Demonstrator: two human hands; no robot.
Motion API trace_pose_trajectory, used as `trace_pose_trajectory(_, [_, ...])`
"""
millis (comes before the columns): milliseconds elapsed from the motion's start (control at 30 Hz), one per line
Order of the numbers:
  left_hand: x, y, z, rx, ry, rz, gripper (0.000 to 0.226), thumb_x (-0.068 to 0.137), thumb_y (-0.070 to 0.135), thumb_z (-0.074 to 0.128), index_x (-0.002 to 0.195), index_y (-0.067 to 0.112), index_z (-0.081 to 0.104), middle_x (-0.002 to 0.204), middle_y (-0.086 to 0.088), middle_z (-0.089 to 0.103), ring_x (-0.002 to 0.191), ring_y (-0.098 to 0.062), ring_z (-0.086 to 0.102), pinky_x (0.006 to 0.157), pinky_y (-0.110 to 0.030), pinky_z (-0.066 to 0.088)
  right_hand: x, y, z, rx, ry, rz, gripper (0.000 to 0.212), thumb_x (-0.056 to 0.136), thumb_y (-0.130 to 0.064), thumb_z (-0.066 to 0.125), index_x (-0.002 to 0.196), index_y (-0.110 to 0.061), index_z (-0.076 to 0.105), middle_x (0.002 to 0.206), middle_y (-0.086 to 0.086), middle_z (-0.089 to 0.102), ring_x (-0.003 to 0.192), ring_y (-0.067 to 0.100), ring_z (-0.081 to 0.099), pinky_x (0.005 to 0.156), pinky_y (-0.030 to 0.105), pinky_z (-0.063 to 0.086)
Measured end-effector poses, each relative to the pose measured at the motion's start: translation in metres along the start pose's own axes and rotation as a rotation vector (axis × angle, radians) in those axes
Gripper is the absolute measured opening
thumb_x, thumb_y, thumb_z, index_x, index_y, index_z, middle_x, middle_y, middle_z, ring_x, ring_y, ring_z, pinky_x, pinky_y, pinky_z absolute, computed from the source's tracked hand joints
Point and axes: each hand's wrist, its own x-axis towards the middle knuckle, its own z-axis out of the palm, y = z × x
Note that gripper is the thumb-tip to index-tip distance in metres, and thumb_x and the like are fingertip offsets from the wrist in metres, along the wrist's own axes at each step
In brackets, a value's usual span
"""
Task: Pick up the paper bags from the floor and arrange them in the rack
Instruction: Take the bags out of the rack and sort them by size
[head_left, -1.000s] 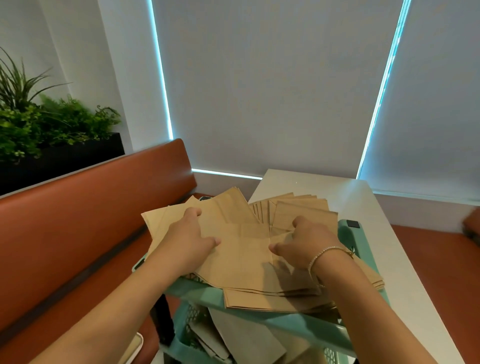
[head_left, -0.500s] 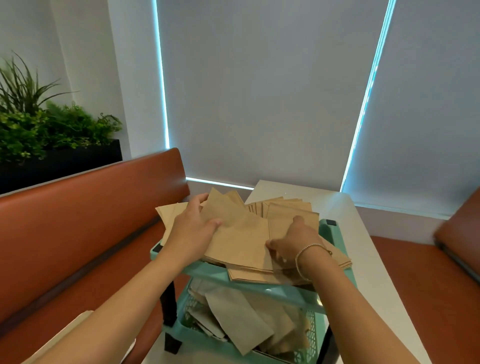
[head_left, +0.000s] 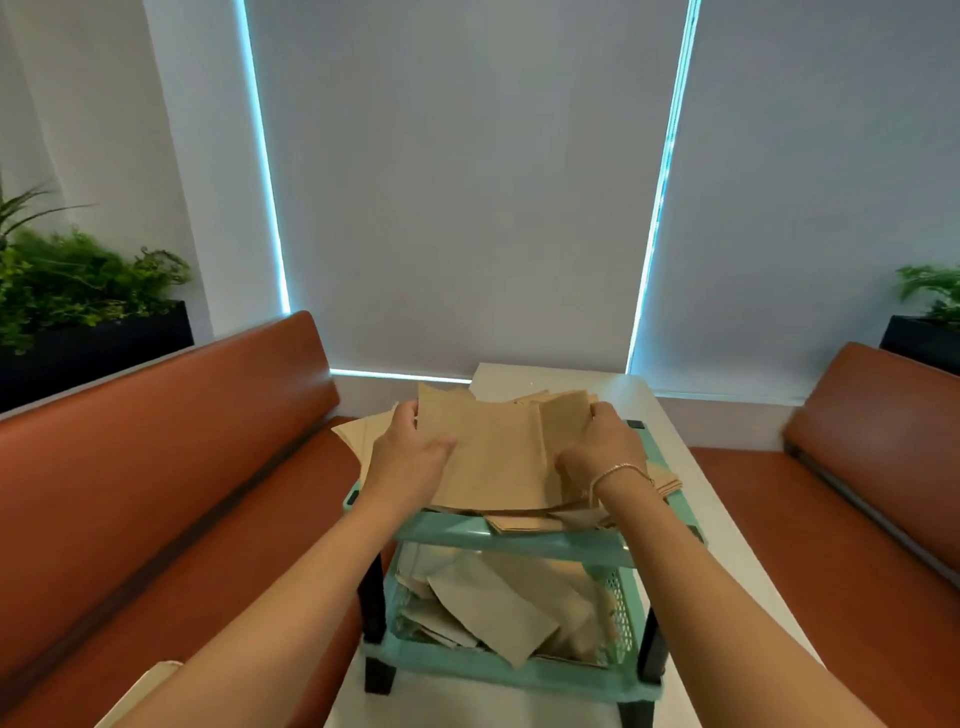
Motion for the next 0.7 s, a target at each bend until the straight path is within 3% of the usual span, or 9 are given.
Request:
trace_pose_trajectory(100, [-0.008, -0.006, -0.012, -0.005, -0.027, -0.014, 0.036, 0.091, 0.019, 0.057, 0.124, 0.012, 0.044, 0.107, -0.002, 0.059, 0.077, -0.009, 0.05, 0.059, -0.022, 0.039, -0.027, -0.012, -0.001, 0.045, 0.081, 0.002, 0.038, 0.086, -0.01, 0.057, 0.122, -0.013, 0.046, 0.114, 0.012, 0.06, 0.104, 0.03, 0.055, 0.091, 0.04, 0.046])
trace_pose_trajectory(200, [-0.017, -0.007, -0.027, -0.051, -0.058, 0.002, 0.033, 0.092, 0.018, 0.056, 0.122, 0.011, 0.044, 0.103, 0.0, 0.056, 0.083, -0.014, 0.05, 0.059, -0.023, 0.038, -0.053, -0.024, -0.01, 0.058, 0.159, -0.021, 0.037, 0.086, -0.009, 0.056, 0.123, -0.013, 0.049, 0.117, 0.012, 0.06, 0.107, 0.032, 0.055, 0.092, 0.039, 0.044])
trace_pose_trajectory(367, [-0.029, -0.009, -0.05, -0.185, -0.099, 0.02, 0.023, 0.091, 0.013, 0.057, 0.109, 0.014, 0.044, 0.105, -0.003, 0.057, 0.09, -0.018, 0.053, 0.072, -0.025, 0.039, -0.09, -0.047, -0.028, 0.051, 0.275, -0.075, 0.031, 0.087, -0.004, 0.052, 0.117, -0.01, 0.057, 0.111, 0.011, 0.063, 0.104, 0.03, 0.056, 0.078, 0.029, 0.04])
trace_pose_trajectory(533, [-0.039, -0.023, -0.076, -0.189, -0.111, 0.031, 0.035, 0.089, 0.015, 0.059, 0.121, 0.009, 0.045, 0.105, -0.002, 0.058, 0.091, -0.019, 0.056, 0.073, -0.027, 0.043, -0.123, -0.062, -0.037, -0.038, 0.335, -0.098, 0.033, 0.083, 0.0, 0.049, 0.113, -0.009, 0.059, 0.107, 0.012, 0.063, 0.101, 0.03, 0.055, 0.078, 0.027, 0.038])
trace_pose_trajectory(600, [-0.043, -0.029, -0.087, -0.204, -0.102, 0.017, 0.042, 0.088, 0.017, 0.062, 0.125, 0.011, 0.043, 0.107, -0.005, 0.062, 0.094, -0.024, 0.061, 0.078, -0.035, 0.052, -0.133, -0.066, -0.042, -0.061, 0.351, -0.131, 0.032, 0.082, 0.001, 0.048, 0.11, -0.008, 0.06, 0.1, 0.011, 0.062, 0.092, 0.028, 0.053, 0.073, 0.024, 0.035])
trace_pose_trajectory(700, [-0.052, -0.033, -0.098, -0.238, -0.102, -0.015, 0.048, 0.085, 0.016, 0.063, 0.128, 0.013, 0.041, 0.105, -0.007, 0.062, 0.096, -0.029, 0.063, 0.086, -0.041, 0.053, -0.145, -0.072, -0.051, -0.101, 0.363, -0.204, 0.031, 0.083, 0.004, 0.047, 0.109, -0.007, 0.06, 0.087, 0.004, 0.052, 0.082, 0.02, 0.044, 0.059, 0.021, 0.032])
